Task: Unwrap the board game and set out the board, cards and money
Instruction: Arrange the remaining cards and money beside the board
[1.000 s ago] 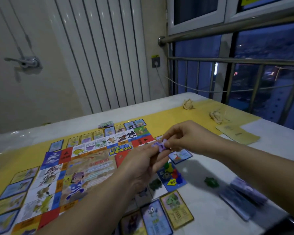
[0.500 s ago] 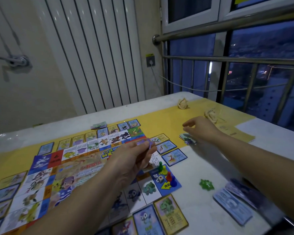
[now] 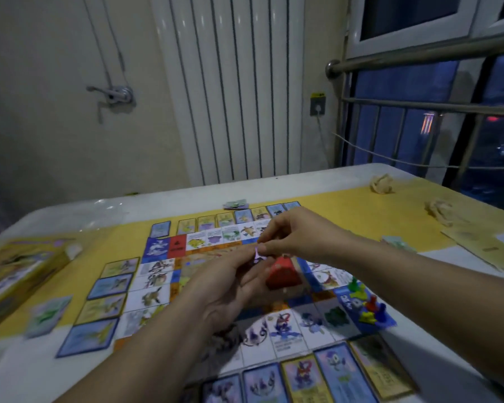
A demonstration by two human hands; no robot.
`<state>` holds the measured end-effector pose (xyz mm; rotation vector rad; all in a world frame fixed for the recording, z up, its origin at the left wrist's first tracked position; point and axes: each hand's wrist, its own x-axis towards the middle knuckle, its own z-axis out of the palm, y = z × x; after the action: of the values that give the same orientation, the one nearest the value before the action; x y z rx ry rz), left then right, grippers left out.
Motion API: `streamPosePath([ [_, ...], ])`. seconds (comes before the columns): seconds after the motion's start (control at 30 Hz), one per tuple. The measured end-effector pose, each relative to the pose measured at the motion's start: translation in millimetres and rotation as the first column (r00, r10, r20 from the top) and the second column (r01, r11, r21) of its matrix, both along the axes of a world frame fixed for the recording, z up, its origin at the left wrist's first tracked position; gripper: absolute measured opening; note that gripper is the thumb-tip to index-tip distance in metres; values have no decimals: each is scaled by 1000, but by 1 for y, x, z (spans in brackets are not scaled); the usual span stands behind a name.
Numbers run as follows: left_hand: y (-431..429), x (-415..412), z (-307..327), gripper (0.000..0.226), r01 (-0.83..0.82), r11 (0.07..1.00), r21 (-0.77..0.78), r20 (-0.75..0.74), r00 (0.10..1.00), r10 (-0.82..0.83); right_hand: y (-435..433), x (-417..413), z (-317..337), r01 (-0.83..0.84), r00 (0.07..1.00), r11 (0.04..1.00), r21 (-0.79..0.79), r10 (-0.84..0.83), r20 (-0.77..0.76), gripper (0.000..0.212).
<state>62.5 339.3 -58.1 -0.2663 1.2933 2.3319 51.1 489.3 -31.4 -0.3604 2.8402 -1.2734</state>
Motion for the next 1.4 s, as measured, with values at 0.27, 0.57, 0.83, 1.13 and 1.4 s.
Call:
streamPosePath([
  [0.27, -79, -13, 2, 24, -180, 982, 61, -59, 981, 183, -68, -42, -3, 28, 999, 974, -223, -34, -26, 12],
  [0.57, -129, -27, -4, 12, -303, 940, 156, -36, 950, 312, -81, -157, -48, 359, 928, 914, -192, -371, -31, 13],
  [0.83, -133, -37, -14, 7, -351, 933, 76, -45, 934, 354, -63, -229, -49, 503, 864, 864, 27, -503, -29, 42],
  [1.13, -132, -33, -11, 12, -349, 937, 12, -64, 935, 349, -126, -131, -11, -32, 999, 995, -93, 34, 28, 27],
  [1.4, -153, -10, -12, 15, -354, 919, -174, -163, 931, 328, -180, -65, 12, -385, 881, 923, -6, 369, 296, 16],
])
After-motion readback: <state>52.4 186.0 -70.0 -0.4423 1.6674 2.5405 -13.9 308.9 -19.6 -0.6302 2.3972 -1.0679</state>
